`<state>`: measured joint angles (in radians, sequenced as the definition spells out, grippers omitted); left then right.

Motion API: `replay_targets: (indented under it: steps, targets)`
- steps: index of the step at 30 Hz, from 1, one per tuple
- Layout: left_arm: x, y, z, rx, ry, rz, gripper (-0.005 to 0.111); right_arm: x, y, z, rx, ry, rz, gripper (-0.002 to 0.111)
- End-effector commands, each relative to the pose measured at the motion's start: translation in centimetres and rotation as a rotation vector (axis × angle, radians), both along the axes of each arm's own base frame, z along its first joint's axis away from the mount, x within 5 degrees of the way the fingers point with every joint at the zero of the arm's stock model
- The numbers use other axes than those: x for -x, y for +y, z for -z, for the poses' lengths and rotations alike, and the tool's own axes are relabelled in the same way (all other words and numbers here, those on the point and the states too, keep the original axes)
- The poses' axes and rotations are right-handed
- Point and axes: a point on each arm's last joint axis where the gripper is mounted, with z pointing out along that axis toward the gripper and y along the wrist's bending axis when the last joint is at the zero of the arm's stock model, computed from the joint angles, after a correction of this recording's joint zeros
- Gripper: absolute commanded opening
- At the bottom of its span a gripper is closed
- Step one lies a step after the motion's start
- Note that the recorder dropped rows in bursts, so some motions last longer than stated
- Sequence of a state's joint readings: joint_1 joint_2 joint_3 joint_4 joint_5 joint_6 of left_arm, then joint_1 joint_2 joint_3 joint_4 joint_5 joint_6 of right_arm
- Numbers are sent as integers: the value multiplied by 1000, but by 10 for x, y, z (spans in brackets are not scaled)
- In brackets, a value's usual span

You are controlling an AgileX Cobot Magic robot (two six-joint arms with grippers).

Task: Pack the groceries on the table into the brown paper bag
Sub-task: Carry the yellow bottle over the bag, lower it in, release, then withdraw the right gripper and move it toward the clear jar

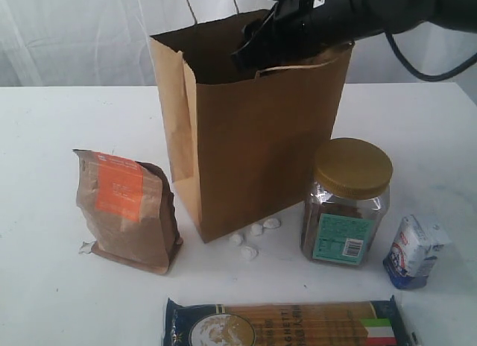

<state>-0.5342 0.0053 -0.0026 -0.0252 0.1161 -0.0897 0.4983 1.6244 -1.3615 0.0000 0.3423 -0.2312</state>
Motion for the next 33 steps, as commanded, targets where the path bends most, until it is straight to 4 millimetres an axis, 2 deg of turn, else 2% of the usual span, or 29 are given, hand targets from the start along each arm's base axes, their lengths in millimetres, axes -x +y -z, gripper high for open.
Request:
replay_targets:
  steps: [1,13,16,20,27,33]
  targets:
    - [0,0,1,5,1,-4,0,4,-2,-10,-14,-27,-3,67]
    - [0,0,1,5,1,-4,0,17,-9,-23,-11,-2,1,67]
    - [0,0,1,5,1,-4,0,23,-12,-33,-27,-32,1,67]
    - [0,0,1,5,1,-4,0,35,-19,-57,-76,-117,2,66]
    - [0,0,1,5,1,-4,0,69,-38,-87,-102,-167,6,63]
    - [0,0,1,5,1,-4,0,119,-71,-96,-147,-206,36,63]
